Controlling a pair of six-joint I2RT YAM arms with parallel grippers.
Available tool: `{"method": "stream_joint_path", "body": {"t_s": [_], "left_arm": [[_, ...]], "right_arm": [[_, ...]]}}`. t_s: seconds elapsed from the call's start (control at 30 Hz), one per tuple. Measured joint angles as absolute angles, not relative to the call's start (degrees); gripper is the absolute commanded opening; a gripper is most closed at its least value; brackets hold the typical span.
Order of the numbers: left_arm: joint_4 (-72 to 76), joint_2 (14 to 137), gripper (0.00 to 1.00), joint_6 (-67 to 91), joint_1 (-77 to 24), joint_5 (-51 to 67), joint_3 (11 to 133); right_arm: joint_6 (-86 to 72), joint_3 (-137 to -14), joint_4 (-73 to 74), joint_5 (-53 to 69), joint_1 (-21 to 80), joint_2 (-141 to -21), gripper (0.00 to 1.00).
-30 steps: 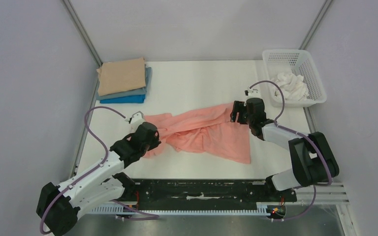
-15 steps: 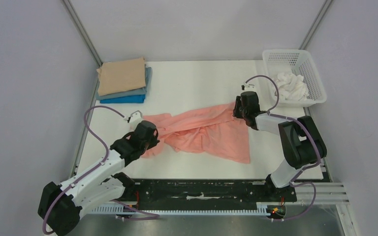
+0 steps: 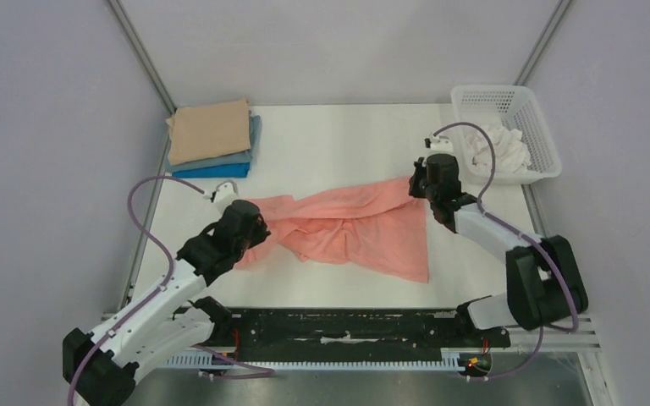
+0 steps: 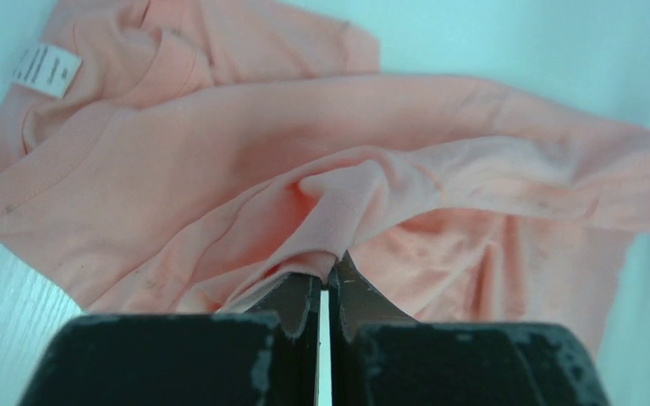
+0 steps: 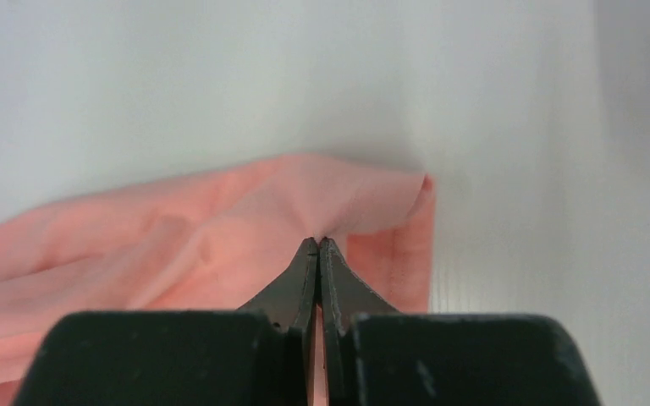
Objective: Fold and stack the t-shirts
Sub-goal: Flatten out the tshirt
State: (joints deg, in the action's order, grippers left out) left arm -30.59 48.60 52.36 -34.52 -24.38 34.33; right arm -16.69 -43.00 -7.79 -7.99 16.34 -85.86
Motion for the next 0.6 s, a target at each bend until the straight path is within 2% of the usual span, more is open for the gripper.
{"method": "stream_joint_path", "body": {"t_s": [0.3,0.6], "left_arm": [[-32.82,39.64,0.02,45.39,-34.46,-26.09,54.39],[-32.95,41.89,0.02,33.41,-34.46,-23.27,81.8]], "right_arm": [[-13.47,-43.79,-4.03,-5.8,16.36,-55.02,0.0],[-10.41,-61.21,4.32,-2.72,16.38,-44.1,0.0]]}}
